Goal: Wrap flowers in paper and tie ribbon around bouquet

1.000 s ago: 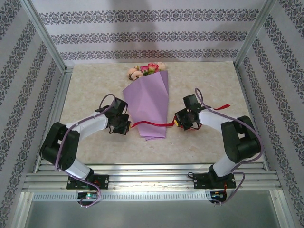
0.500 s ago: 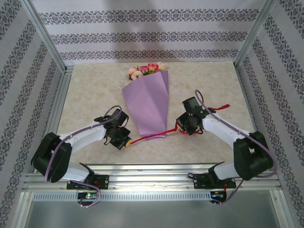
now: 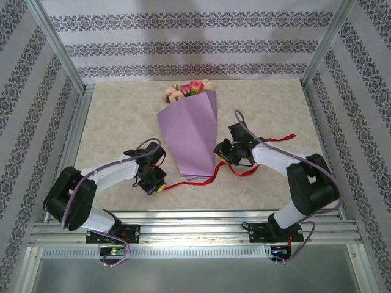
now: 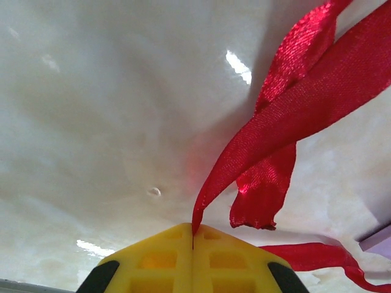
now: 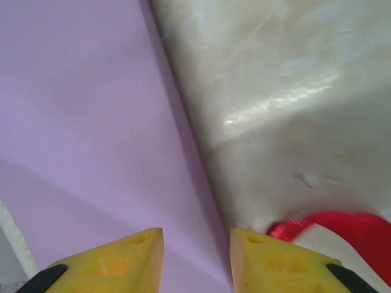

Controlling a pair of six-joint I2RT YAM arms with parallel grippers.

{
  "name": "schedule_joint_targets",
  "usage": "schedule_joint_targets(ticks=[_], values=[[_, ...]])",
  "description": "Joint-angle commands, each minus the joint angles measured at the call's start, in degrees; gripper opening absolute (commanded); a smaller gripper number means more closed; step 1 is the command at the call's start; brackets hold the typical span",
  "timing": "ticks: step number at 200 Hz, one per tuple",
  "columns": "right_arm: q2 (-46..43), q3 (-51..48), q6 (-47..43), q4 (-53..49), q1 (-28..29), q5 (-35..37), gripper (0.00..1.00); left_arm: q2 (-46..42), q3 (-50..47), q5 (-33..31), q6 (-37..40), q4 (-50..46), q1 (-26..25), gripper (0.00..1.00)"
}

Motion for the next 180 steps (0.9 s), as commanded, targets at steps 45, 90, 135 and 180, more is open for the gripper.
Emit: schedule_joint_targets(ticks=[45,90,135,180], values=[[7.6,-2.2,-9.4,10.6,0.4,-9.8,0.40,1.4,2.6,-2.6,-0.5,-1.3,-0.6,0.00],[9.0,-4.3,-9.0,14.8,0.4,-12.5,0.42,2.8,3.7,-2.6,-1.0,-0.7,-0.5,0.00],[12.6,-3.0,-8.1,20.5,0.7,-15.1,0.38,3.9,4.3,-2.5,-0.8,-0.3,-0.5,0.00],[13.1,-1.7,-7.6,21.3,0.4,-15.2,0.10,4.7,4.3,-3.1,-1.0,0.9,-0.1,0.00]])
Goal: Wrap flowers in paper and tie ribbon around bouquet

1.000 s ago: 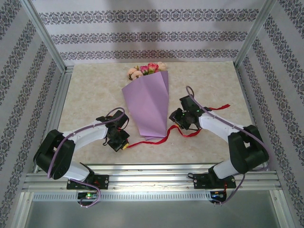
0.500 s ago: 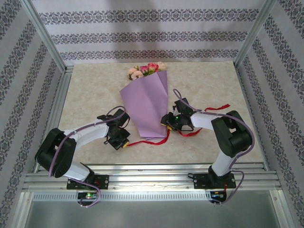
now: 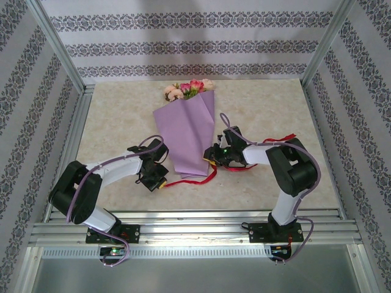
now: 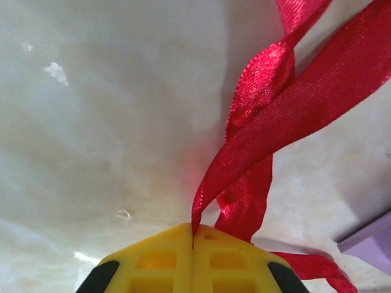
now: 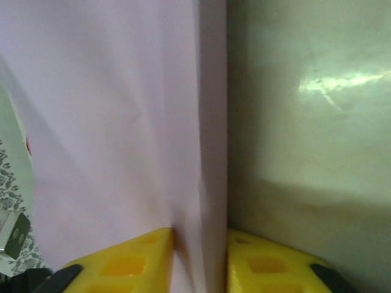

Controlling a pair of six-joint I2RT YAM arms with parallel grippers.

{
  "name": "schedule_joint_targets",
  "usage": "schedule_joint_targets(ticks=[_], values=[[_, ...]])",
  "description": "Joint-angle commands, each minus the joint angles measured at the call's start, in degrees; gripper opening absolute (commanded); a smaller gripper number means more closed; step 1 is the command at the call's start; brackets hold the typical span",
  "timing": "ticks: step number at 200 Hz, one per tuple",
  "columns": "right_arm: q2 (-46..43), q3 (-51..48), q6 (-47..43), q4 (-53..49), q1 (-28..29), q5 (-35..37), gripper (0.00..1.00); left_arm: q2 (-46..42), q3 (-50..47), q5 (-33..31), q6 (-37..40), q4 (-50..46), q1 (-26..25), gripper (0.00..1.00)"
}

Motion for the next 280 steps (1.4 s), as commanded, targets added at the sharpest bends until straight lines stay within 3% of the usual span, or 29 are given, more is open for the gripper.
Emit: schedule_joint_targets(ticks=[1,19,106,189,280], values=[[0.8,1.0,-0.4,1.4,0.3,-0.4,0.09,0.8,1.1,-1.4,-0.9,0.7,-0.1,0.00],[-0.6,0.9,0.3,1.2,-0.1,0.3,0.00,0.8,0.9,-1.9,-1.1,1.6,1.0,0.00],[-5.9,6.2,8.2,-6.2,-4.6,-7.8,0.00,9.7,4.5,-2.5,0.1,16.3,11.3,0.00],[-8.4,6.9,9.4,-12.2,-5.6,-11.6,0.00,23.8,22.4,-4.3,-0.1,22.0,21.6,0.00],[-8.5,2.6,6.9,-16.2,-2.9,-8.5,0.00,23.0,22.6,-3.6,-0.3,23.2,25.3,0.00]])
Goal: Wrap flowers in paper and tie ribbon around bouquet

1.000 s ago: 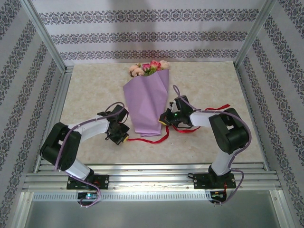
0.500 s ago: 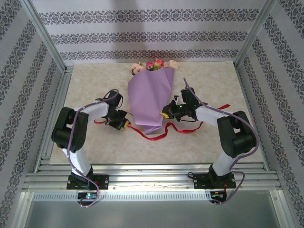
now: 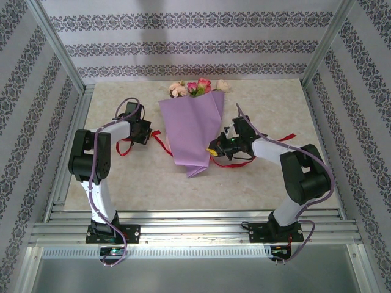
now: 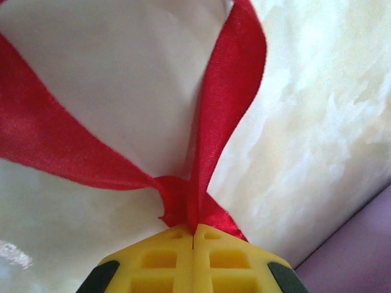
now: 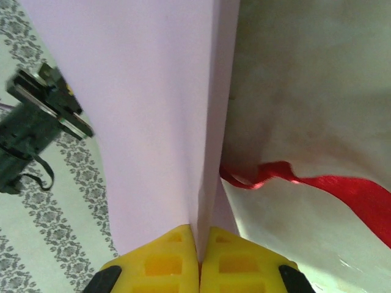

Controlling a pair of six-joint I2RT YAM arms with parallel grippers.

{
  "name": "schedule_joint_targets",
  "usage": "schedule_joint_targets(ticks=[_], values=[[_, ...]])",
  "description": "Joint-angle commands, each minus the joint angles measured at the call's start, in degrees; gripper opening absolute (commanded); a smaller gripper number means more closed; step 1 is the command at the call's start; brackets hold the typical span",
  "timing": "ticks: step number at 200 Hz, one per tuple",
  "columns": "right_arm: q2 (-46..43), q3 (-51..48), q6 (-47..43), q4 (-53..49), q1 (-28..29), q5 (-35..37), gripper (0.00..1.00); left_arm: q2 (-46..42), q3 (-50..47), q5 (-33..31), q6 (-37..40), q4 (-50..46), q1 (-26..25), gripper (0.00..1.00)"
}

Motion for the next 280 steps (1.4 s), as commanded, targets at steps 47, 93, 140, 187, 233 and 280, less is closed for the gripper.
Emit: schedule_joint_targets(ticks=[47,93,140,187,233,280], values=[[-6.3,0.6,-5.9,-16.4,1.2,12.8,0.46,-7.1,-5.5,-1.7,-1.1,-3.1,0.4,0.00],[-11.9,-2.1,-1.4,-27.2,-2.7,25.5,0.57,-13.3,-10.5,-4.0,-3.1,-7.3,0.6,0.00],[-5.0,-3.5,6.4,-23.6,-6.8,23.9,0.58,-10.7,-8.9,-3.0,-0.2,-7.1,2.7,0.00],[4.3,-0.9,8.6,-20.5,-9.0,28.0,0.26,-4.4,-2.8,-1.2,2.9,-3.4,4.3,0.00],[8.9,10.4,3.3,-21.3,-11.9,32.7,0.00,0.0,4.3,1.5,4.7,0.0,4.9,0.00],[9.0,17.1,2.0,-23.0,-15.6,35.2,0.00,-1.2,5.3,4.5,3.4,-1.8,4.8,0.00]])
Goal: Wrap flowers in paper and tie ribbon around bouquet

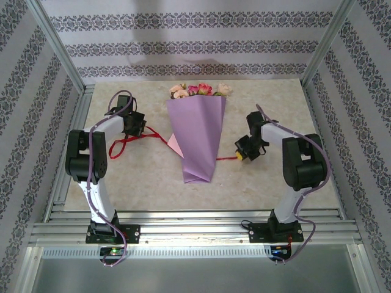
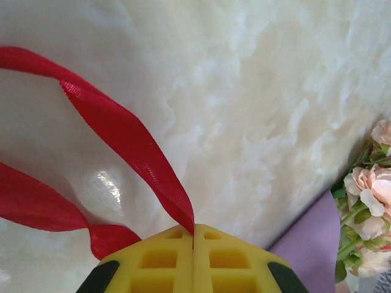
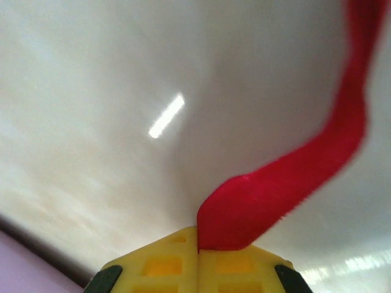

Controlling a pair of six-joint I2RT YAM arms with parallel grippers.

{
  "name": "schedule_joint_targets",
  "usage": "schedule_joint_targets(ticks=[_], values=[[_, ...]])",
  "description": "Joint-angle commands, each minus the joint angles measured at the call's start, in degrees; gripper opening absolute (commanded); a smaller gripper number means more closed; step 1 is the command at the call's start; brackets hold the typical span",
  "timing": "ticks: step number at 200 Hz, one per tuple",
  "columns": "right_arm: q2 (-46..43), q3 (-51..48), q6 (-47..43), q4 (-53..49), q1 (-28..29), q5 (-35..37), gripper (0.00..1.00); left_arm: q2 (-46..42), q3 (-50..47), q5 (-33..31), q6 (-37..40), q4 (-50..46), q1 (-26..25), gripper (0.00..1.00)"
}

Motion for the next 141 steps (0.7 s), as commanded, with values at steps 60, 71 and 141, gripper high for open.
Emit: schedule_joint_targets(ticks=[60,71,141], values=[[-0.4,8.9,-4.5,5.8,-6.9,9.7,0.00,-4.1,-0.2,8.5,-0.5,-13.1,-3.6,0.00],[-0.9,9.1,-4.9,5.4,-7.3,9.9,0.00,-6.0,-2.8,9.3,-1.7,-13.1,-5.0,0.00],[-6.3,2.8,-6.5,-0.1,-6.9,14.3,0.00,-22.6,-23.2,10.9,-8.6,-12.7,-11.1,0.01]])
